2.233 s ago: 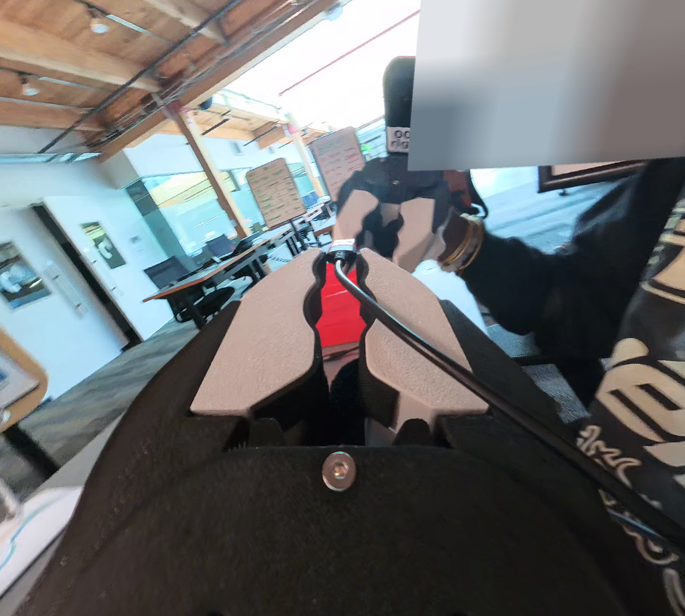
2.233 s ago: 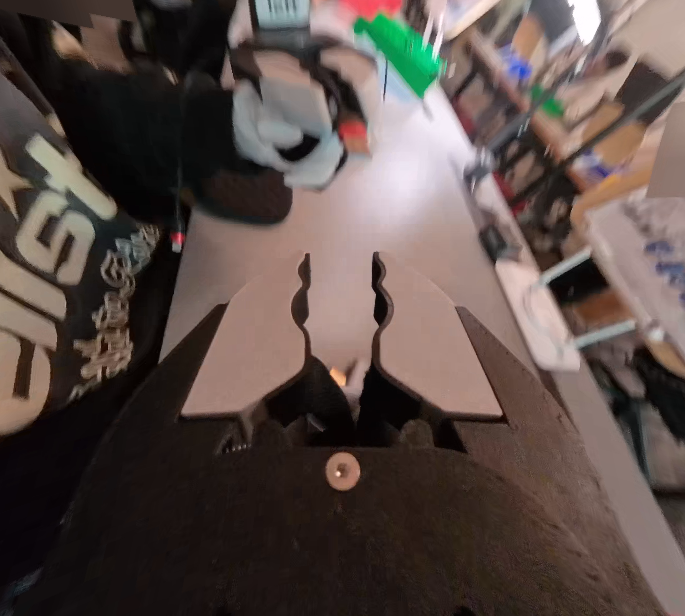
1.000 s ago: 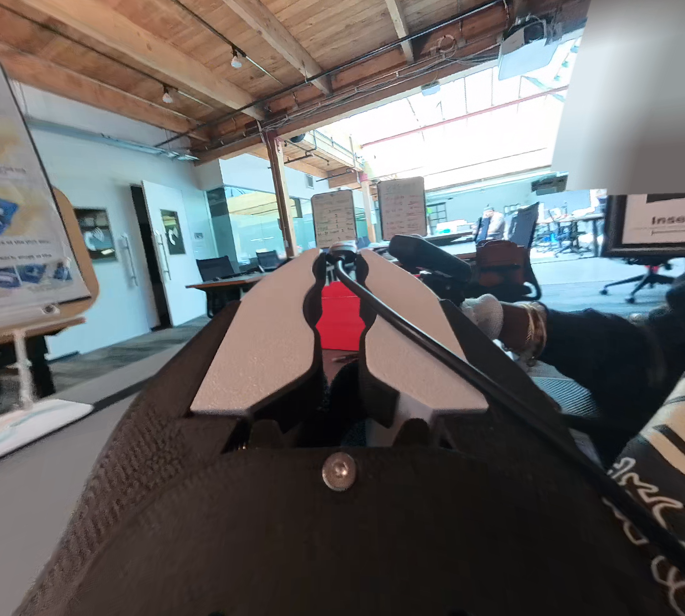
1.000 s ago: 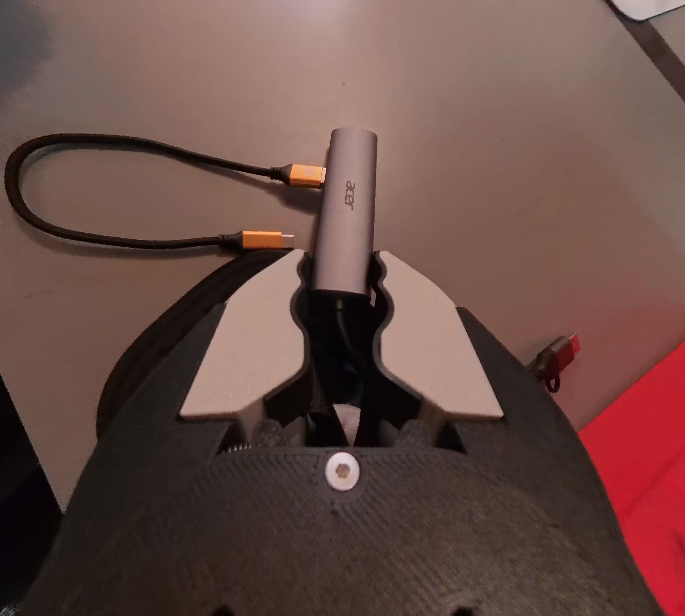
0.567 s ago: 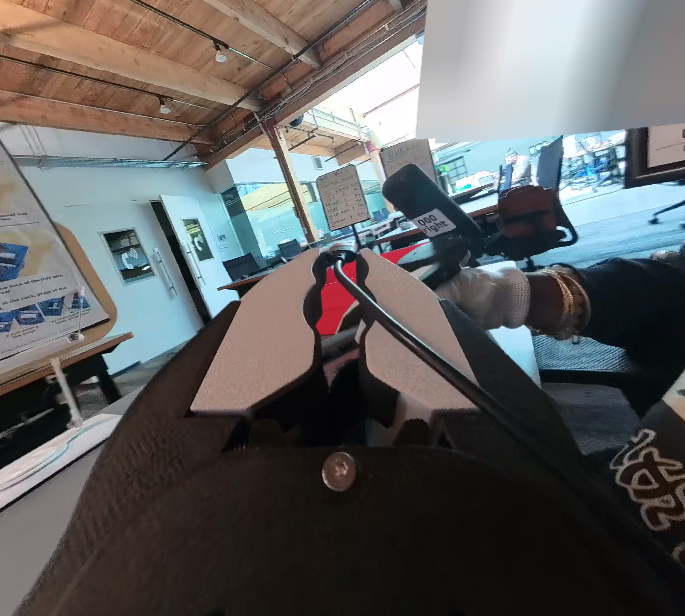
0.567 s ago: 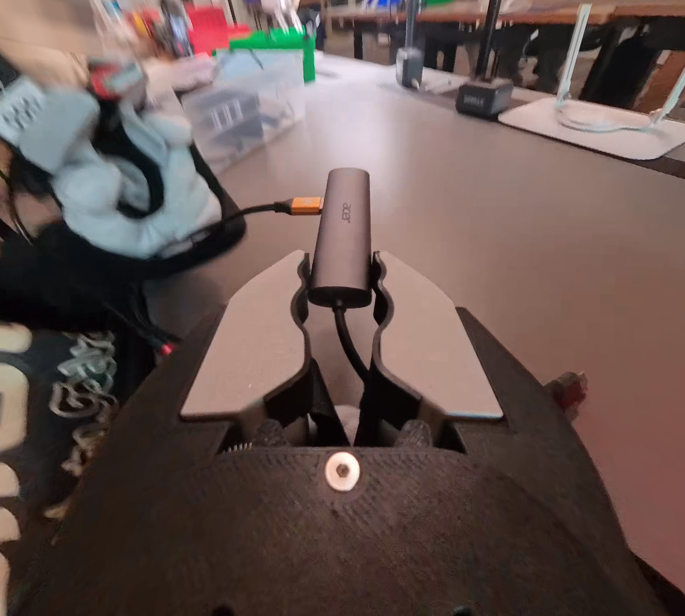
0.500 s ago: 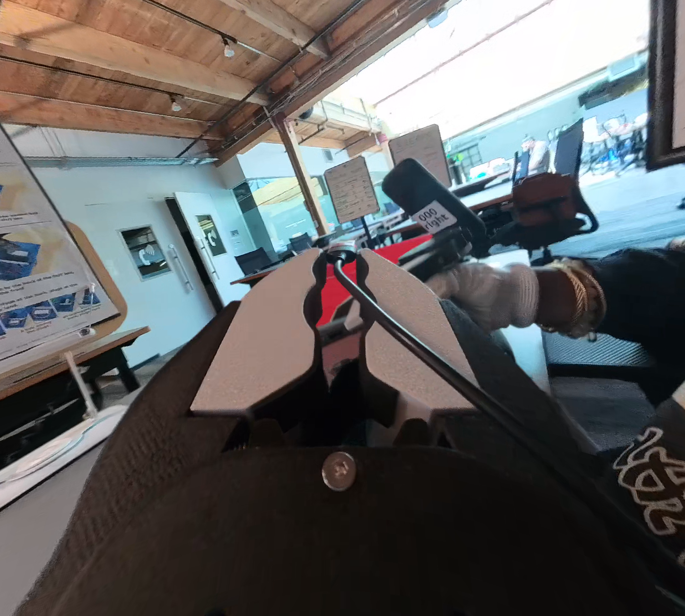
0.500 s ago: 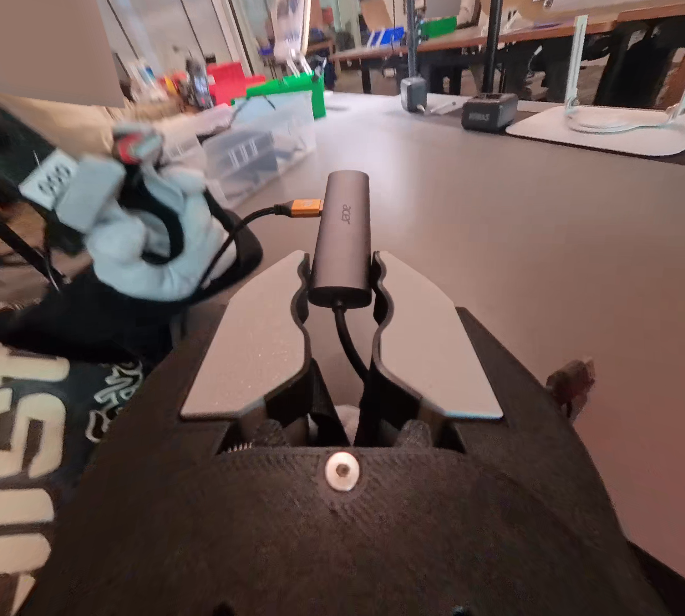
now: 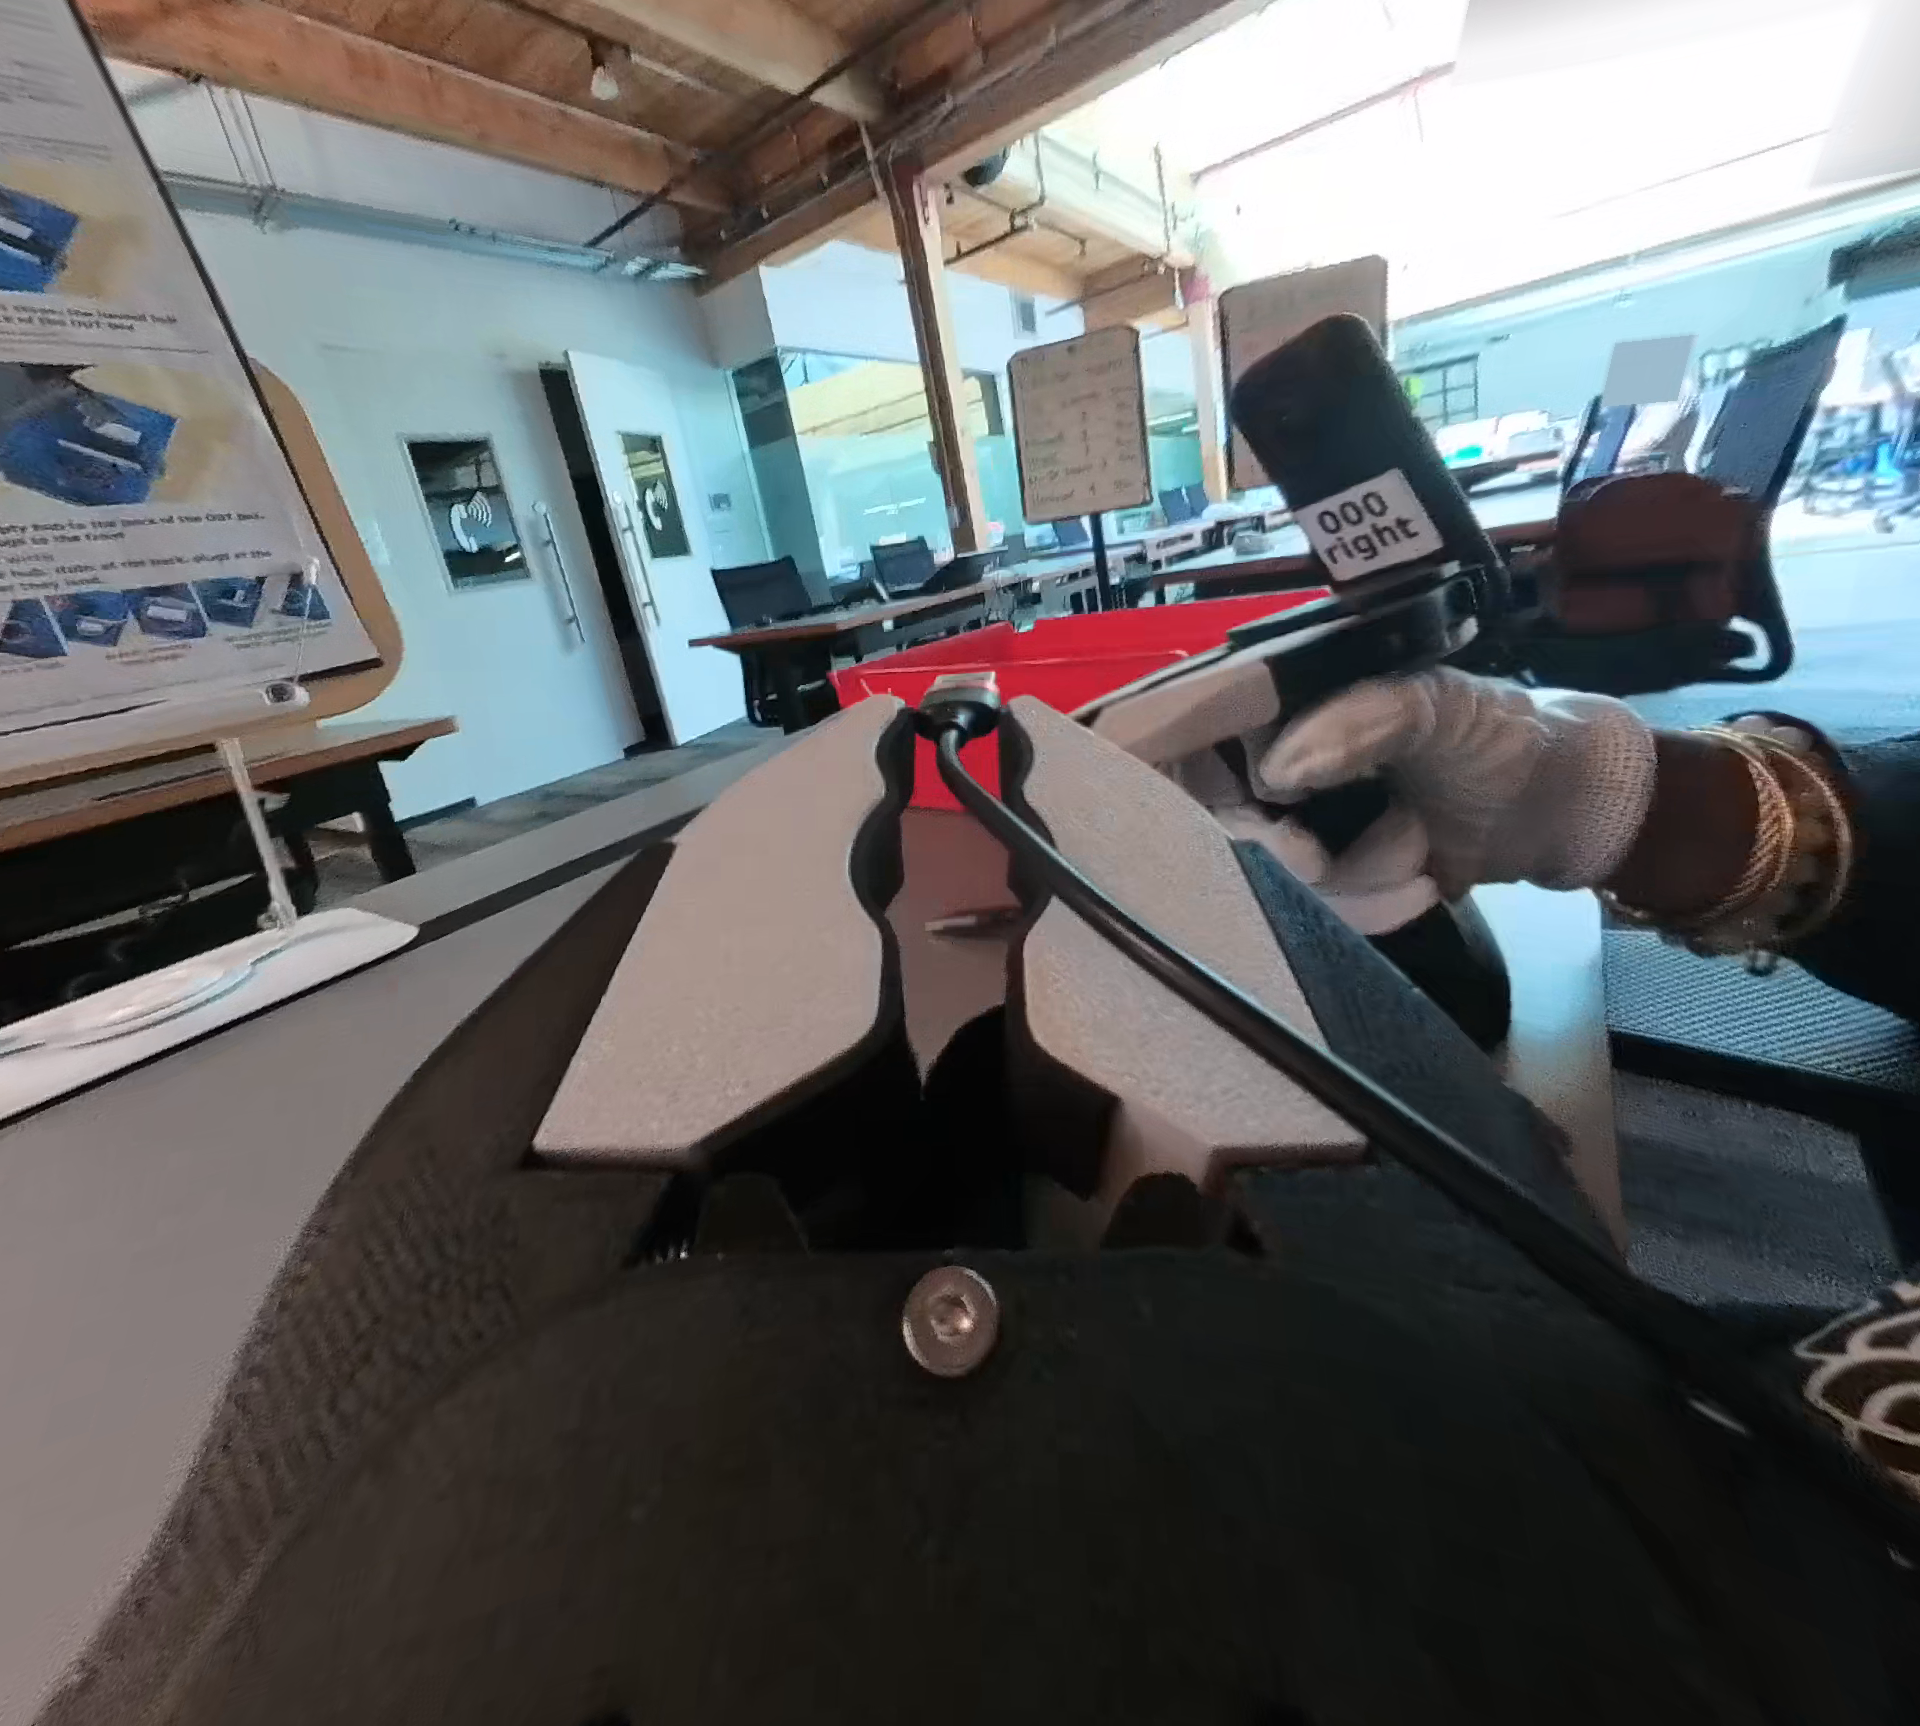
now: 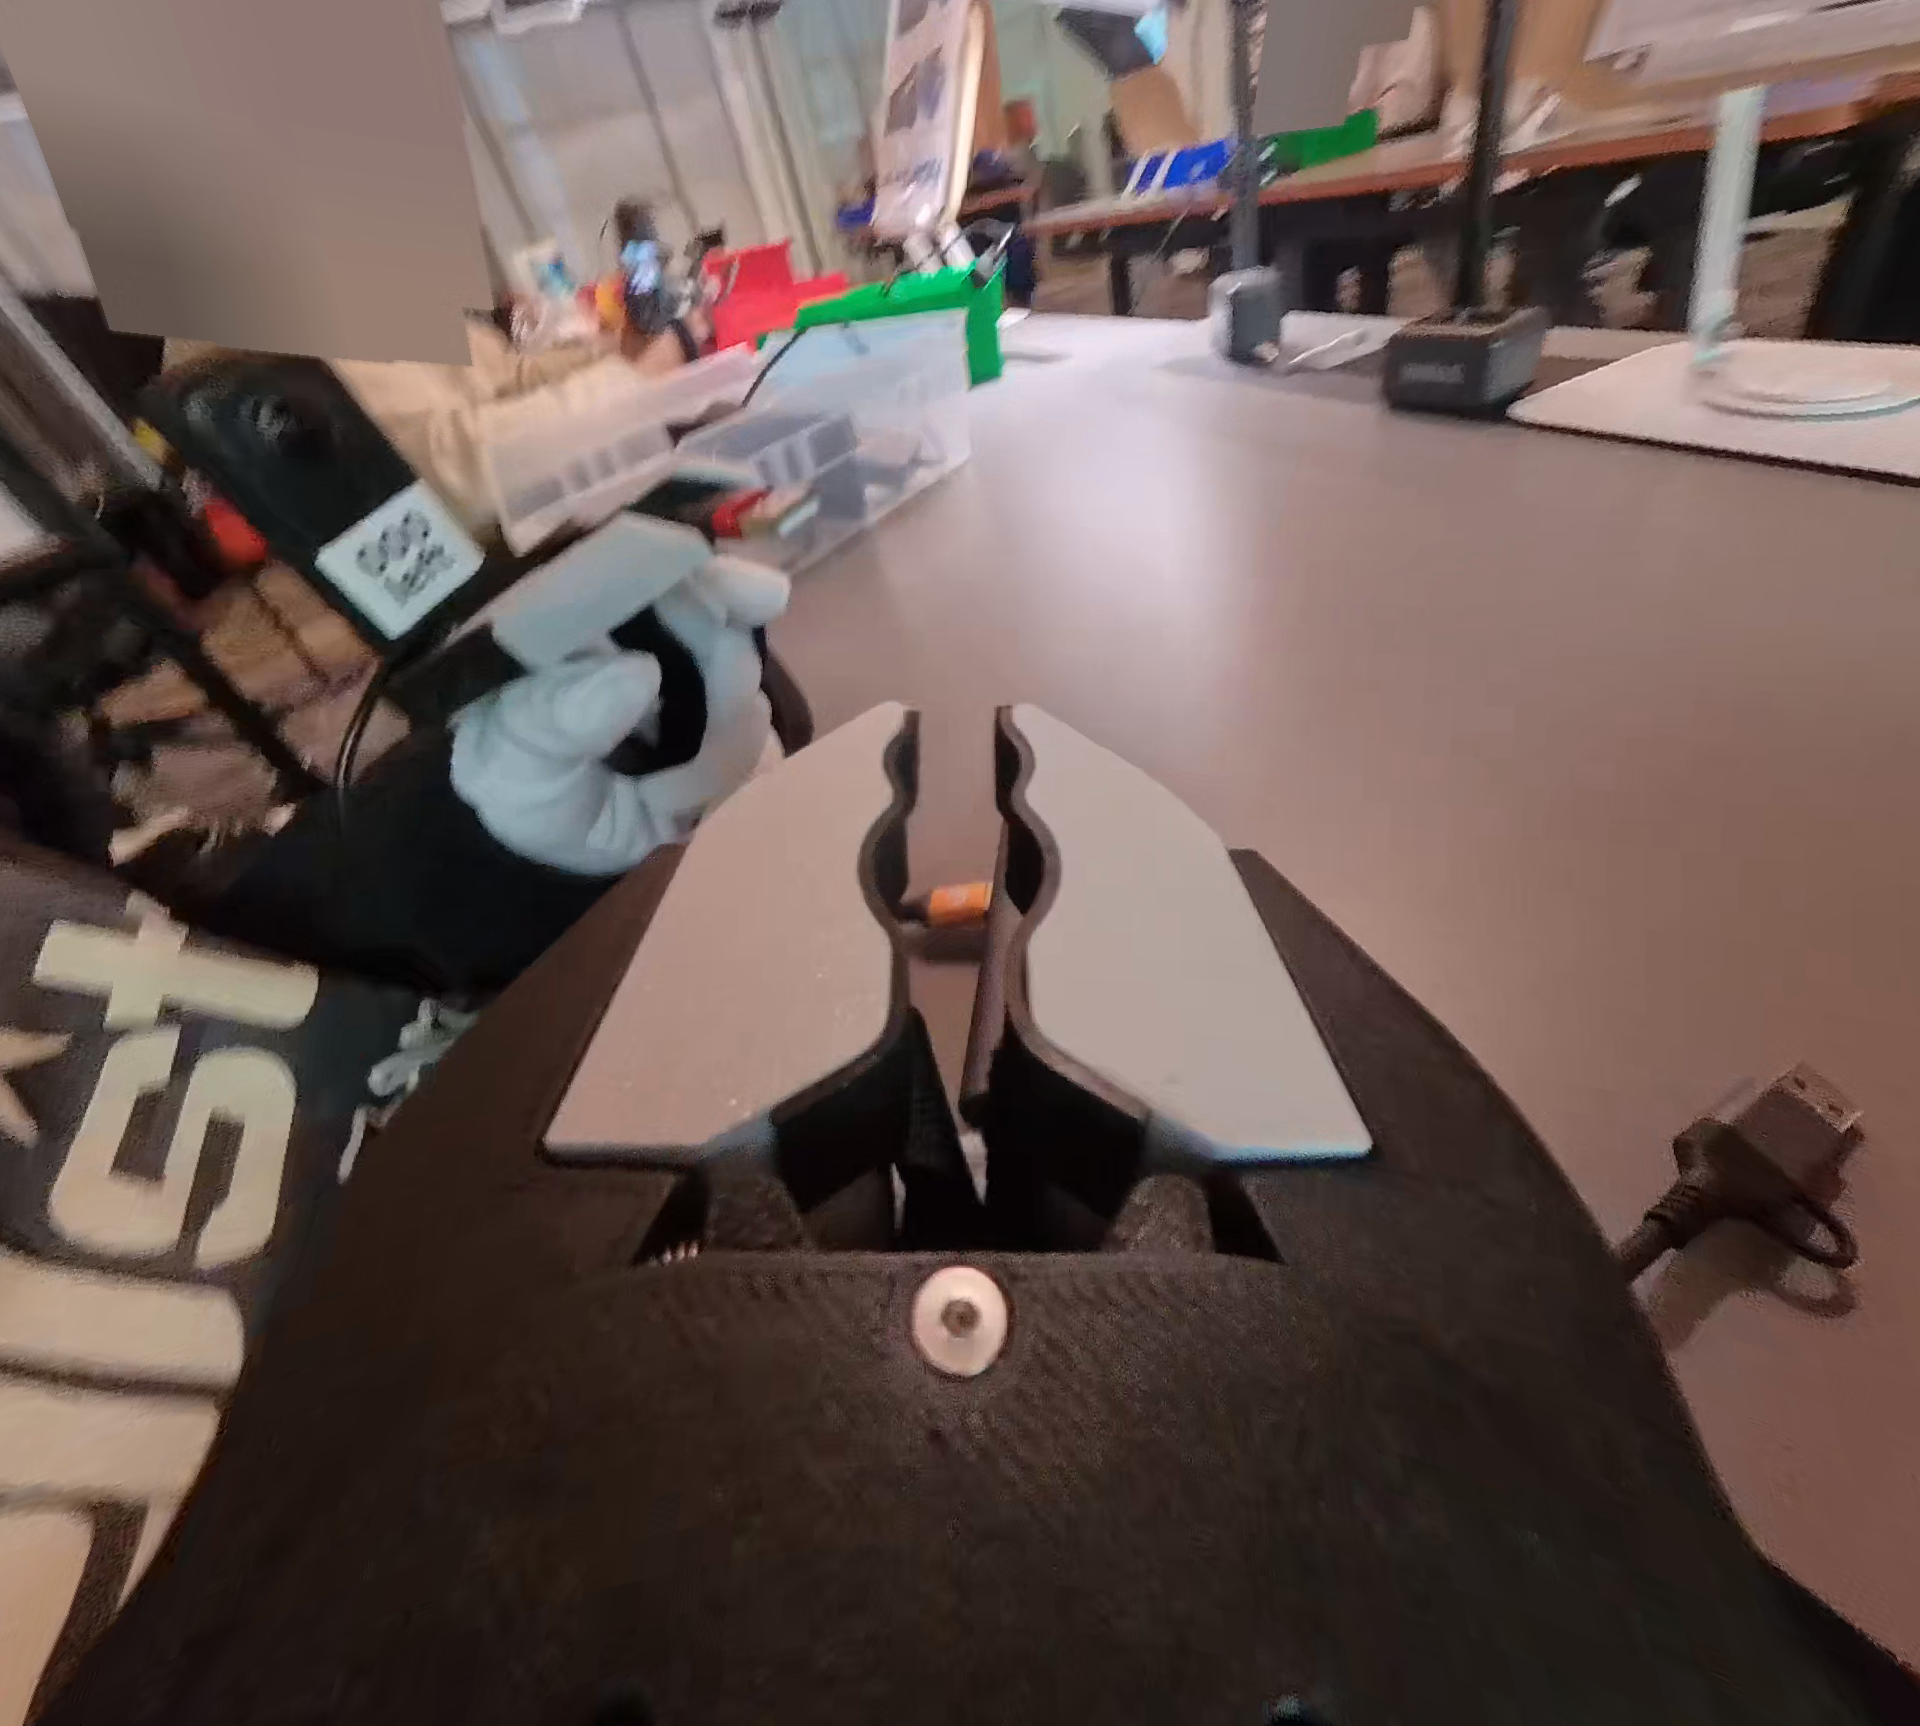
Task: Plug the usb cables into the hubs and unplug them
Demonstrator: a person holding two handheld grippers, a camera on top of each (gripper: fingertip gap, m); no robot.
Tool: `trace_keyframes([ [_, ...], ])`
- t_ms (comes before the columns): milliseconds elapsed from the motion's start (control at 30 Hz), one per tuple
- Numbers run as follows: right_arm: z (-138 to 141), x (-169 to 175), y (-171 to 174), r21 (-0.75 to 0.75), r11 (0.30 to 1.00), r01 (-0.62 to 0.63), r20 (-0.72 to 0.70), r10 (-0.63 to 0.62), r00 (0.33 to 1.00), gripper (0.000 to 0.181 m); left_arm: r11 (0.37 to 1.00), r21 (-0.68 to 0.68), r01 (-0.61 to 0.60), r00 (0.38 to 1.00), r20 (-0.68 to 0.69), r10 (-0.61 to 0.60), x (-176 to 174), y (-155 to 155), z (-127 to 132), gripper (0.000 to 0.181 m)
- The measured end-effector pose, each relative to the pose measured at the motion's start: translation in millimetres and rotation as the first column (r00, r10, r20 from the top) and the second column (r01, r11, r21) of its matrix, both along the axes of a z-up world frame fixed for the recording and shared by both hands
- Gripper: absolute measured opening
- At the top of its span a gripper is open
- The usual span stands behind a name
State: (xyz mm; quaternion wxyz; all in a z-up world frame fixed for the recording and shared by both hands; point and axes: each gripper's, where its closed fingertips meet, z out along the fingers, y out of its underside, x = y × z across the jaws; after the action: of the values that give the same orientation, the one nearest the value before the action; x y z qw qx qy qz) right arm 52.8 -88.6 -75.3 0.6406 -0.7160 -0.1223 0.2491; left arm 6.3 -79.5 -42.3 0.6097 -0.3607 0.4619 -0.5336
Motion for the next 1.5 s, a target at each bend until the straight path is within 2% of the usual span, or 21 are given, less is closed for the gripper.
trace_keyframes([
  [67, -15, 2, -3, -0.081, 0.997, -0.012, 0.187, 0.027, 0.982, 0.031, 1.0, 0.017, -0.015, 1.0, -0.011, 0.016, 1, 0, -2, 0.014],
  [133, -44, 8, -9, -0.197, 0.98, 0.024, 0.441, 0.067, 0.895, 0.051, 0.999, 0.045, -0.009, 0.999, -0.035, 0.011, 4, -4, -5, 0.014],
  [167, -57, 9, -11, -0.238, 0.97, 0.039, 0.526, 0.095, 0.845, 0.054, 0.998, 0.057, -0.01, 0.999, -0.043, 0.013, 5, -5, -6, 0.014],
  [267, -81, 0, -7, -0.287, 0.957, 0.048, 0.626, 0.149, 0.766, 0.051, 0.997, 0.07, -0.01, 0.998, -0.056, 0.014, 6, -7, -8, 0.014],
  [367, -100, 3, -4, -0.342, 0.933, 0.115, 0.712, 0.177, 0.68, 0.048, 0.997, 0.072, -0.016, 0.999, -0.044, 0.019, 4, -8, -6, 0.014],
  [433, -102, 7, -1, -0.33, 0.93, 0.159, 0.736, 0.149, 0.661, 0.039, 0.999, 0.041, -0.011, 1.0, -0.01, 0.012, 0, -12, 4, 0.014],
  [467, -103, 8, -1, -0.332, 0.929, 0.163, 0.736, 0.147, 0.661, 0.034, 1.0, 0.021, 0.008, 1.0, 0.017, -0.008, -4, -18, 12, 0.014],
  [567, -102, 9, 1, -0.337, 0.926, 0.171, 0.719, 0.135, 0.682, 0.033, 0.996, -0.028, 0.089, 0.992, 0.09, -0.086, -14, -43, 38, 0.014],
  [633, -97, 13, 3, -0.313, 0.931, 0.189, 0.699, 0.091, 0.709, 0.033, 0.991, -0.05, 0.124, 0.987, 0.109, -0.118, -17, -58, 43, 0.014],
  [700, -85, 17, 5, -0.275, 0.94, 0.202, 0.653, 0.028, 0.757, 0.033, 0.994, -0.061, 0.092, 0.994, 0.071, -0.088, -11, -60, 32, 0.014],
  [767, -70, 24, 8, -0.217, 0.949, 0.227, 0.585, -0.06, 0.809, 0.032, 0.998, -0.065, 0.011, 0.999, -0.032, -0.013, 1, -50, 8, 0.014],
  [867, -44, 30, 10, -0.132, 0.964, 0.232, 0.448, -0.151, 0.881, 0.032, 0.994, -0.101, -0.044, 0.988, -0.152, 0.028, 14, -34, -19, 0.014],
  [1000, -12, 19, 9, -0.004, 0.977, 0.214, 0.257, -0.206, 0.944, 0.031, 0.986, -0.088, -0.145, 0.975, -0.185, 0.126, 19, -10, -26, 0.014],
  [1100, -4, 11, 8, 0.068, 0.972, 0.225, 0.228, -0.235, 0.945, 0.031, 0.982, -0.096, -0.161, 0.974, -0.179, 0.142, 18, -5, -25, 0.014],
  [1167, 13, 7, 3, 0.175, 0.957, 0.23, 0.154, -0.257, 0.954, 0.0, 0.981, -0.101, -0.168, 0.971, -0.187, 0.147, 19, -4, -26, 0.014],
  [1200, 18, 6, 1, 0.188, 0.956, 0.225, 0.103, -0.247, 0.963, 0.0, 0.98, -0.099, -0.17, 0.97, -0.193, 0.148, 19, -4, -27, 0.014],
  [1367, -9, 8, 5, -0.016, 0.994, 0.109, 0.2, -0.104, 0.974, 0.002, 0.979, -0.098, -0.176, 0.976, -0.144, 0.161, 11, 3, -22, 0.014],
  [1500, -49, 15, -7, -0.292, 0.954, 0.066, 0.354, 0.044, 0.934, 0.041, 0.979, -0.113, -0.17, 0.981, -0.108, 0.159, 4, 7, -18, 0.014],
])
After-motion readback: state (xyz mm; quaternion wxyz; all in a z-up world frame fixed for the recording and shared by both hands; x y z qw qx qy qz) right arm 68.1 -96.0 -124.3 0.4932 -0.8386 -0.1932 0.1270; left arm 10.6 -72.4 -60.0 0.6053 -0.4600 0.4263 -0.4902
